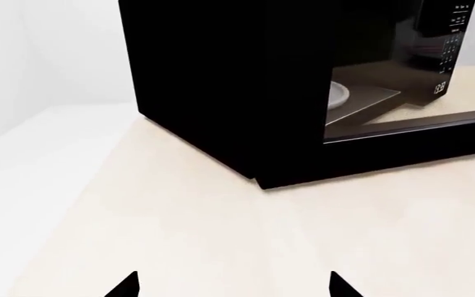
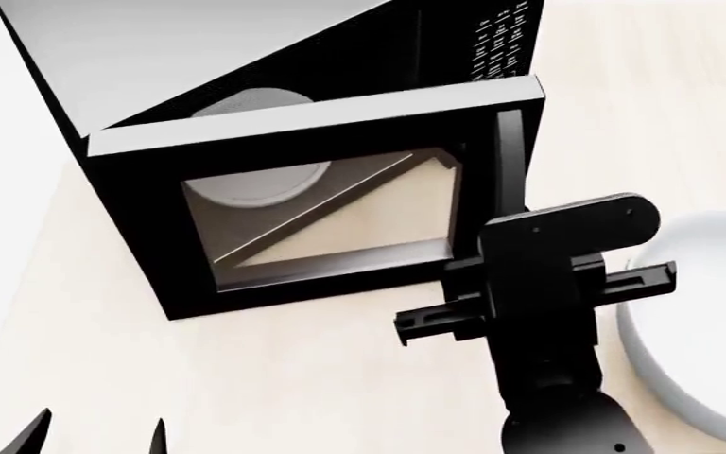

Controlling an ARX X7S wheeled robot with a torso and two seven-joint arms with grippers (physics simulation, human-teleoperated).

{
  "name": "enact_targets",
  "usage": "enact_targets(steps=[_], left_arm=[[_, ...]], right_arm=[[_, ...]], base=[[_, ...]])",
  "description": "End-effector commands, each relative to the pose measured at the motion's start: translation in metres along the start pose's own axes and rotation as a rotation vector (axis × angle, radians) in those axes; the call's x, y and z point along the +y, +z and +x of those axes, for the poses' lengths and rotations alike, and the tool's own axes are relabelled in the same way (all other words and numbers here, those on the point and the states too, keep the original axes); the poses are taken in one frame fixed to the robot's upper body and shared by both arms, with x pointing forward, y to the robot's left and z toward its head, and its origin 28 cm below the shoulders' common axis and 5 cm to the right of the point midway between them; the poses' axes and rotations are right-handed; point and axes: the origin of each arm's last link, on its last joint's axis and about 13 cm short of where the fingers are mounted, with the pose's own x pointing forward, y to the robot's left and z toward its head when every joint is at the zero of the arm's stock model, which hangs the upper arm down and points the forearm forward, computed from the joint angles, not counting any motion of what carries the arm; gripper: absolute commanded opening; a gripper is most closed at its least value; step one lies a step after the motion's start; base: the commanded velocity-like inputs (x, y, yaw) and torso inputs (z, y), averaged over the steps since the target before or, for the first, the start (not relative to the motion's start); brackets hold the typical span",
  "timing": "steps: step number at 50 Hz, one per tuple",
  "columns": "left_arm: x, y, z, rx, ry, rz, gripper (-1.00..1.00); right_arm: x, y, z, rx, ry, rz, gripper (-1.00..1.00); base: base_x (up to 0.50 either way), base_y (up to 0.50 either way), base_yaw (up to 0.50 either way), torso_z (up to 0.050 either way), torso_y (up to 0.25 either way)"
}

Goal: Open the microwave.

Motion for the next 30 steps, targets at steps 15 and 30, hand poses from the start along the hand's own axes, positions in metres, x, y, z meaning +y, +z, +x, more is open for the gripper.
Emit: enact_targets(steps=[15,30], left_arm=[[0.0014,-0.0039,-0.0004,0.029,0.016,0.008,1.00],[0.0015,-0.0045,-0.0003,0.029,0.016,0.010,1.00]], right_arm=[[0.0249,0.0046,-0.0131,-0.062,0.213,0.141,-1.00],[0.0204,-0.0002,-0.0144,-0.055,0.184,0.168,1.00]], base=[[0.00,0.00,0.00,0.000,0.001],[0.00,0.00,0.00,0.000,0.000]])
